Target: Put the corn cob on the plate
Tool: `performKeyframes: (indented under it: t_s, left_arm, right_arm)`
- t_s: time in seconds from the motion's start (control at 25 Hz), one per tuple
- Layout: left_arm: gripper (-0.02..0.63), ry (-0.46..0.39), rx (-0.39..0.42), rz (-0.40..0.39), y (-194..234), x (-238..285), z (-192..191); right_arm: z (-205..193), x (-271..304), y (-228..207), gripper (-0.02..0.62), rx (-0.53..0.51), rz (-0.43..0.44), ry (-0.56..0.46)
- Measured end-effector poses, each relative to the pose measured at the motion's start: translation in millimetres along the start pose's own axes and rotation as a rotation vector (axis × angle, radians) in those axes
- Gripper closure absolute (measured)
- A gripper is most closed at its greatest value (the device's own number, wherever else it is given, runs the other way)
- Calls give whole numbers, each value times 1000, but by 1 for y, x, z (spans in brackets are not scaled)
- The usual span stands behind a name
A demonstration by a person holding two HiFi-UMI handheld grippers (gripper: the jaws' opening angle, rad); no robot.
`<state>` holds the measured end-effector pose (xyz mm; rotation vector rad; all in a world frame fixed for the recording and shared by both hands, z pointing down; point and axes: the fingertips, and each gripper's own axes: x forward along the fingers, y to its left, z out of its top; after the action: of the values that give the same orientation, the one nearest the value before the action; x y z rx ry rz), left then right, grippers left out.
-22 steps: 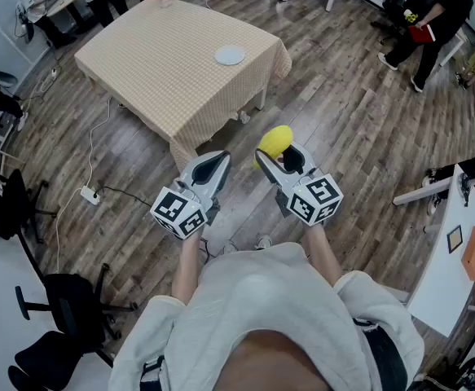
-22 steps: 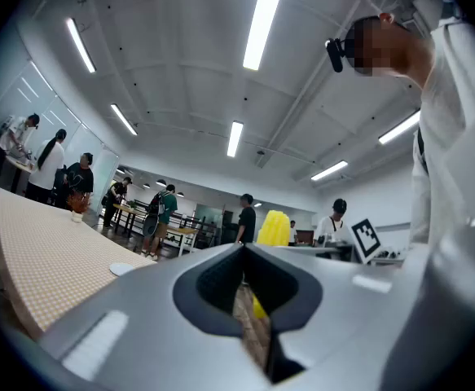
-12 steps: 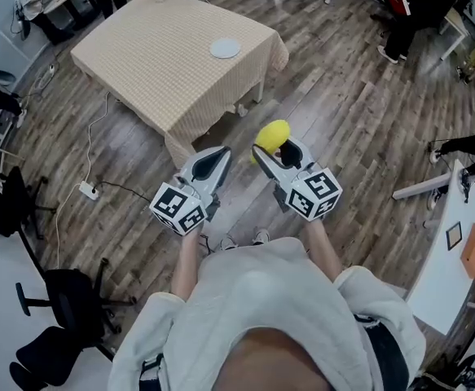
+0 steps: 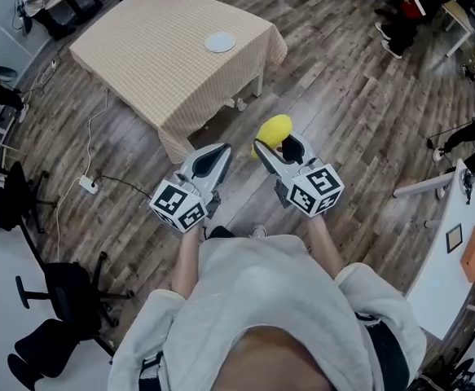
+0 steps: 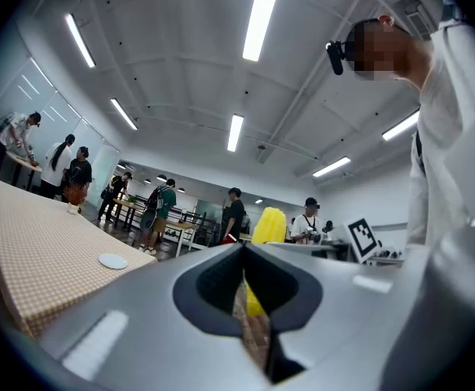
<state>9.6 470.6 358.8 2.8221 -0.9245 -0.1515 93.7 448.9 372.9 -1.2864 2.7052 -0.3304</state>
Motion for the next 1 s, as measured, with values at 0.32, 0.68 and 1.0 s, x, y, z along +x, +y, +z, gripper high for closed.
performKeyframes:
  t_s: [0.32, 0.68, 1.0]
  left_arm:
    - [598, 6, -13, -3, -5, 18, -13]
    - [598, 9, -31, -14, 30, 47, -16]
    - [598, -2, -46, -44, 105, 92, -10]
  right_arm:
    - [-5, -6, -16, 351, -1, 9, 12]
    - [-8, 24, -47, 351, -1, -13, 24]
    - [-4, 93, -89, 351, -22, -36, 42]
